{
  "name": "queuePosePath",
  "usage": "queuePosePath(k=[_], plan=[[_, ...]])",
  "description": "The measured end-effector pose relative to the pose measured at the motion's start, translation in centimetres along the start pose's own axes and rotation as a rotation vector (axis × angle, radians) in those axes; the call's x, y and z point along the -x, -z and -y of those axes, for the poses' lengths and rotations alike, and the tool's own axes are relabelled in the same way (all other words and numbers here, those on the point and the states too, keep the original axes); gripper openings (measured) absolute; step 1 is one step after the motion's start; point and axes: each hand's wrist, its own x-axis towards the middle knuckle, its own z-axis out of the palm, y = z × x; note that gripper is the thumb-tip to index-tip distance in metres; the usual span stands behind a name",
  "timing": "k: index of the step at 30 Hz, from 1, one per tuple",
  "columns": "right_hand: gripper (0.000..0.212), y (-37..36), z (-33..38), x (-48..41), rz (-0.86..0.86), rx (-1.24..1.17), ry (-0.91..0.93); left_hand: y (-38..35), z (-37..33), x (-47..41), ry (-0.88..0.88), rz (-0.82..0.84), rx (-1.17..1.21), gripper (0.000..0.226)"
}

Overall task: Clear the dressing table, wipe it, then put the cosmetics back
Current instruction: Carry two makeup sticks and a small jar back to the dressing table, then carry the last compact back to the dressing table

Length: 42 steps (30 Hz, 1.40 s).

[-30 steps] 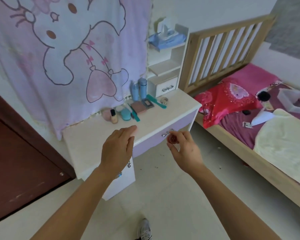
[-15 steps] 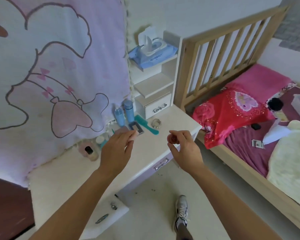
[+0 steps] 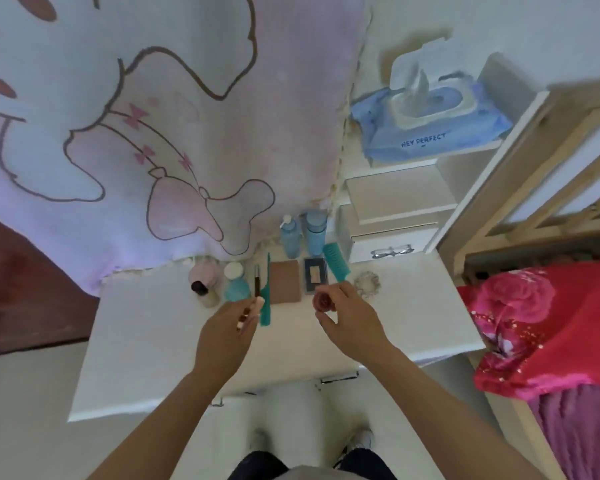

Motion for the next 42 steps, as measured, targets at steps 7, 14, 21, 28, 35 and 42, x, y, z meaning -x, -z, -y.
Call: queuePosePath(k=[7, 14, 21, 28, 35, 42], plan=[[0.032, -6.1, 0.8, -2.1, 0.232, -0.021, 0.029, -1.3, 6.2, -0.3, 0.384, 0.037, 0.037, 0.015], [0.018, -11.7, 0.9, -3.2, 0.308, -0.034, -0.082, -2.7, 11.7, -3.7, 0.57, 0.147, 0.041, 0.012], [0.02, -14.9, 1.4, -5.4, 0.269, -0.054, -0.183, -3.9, 14.8, -6.4, 0.468, 0.294, 0.005, 0.013], [0.038, -16.2, 1.5, -5.9, 0.332, -0.018, -0.229, -4.2, 16.7, -4.8, 0.411, 0.388, -0.028, 0.022], [0.033, -13.8, 2.4, -6.3, 0.312, 0.081, -0.122, -1.4, 15.6, -3.9, 0.314, 0.263, -0.217, 0.028], [0.051, -9.2, 3.8, -8.9, 0.228, 0.207, 0.217, 3.5, 10.4, -1.1, 0.336, -0.031, -0.441, 0.052]])
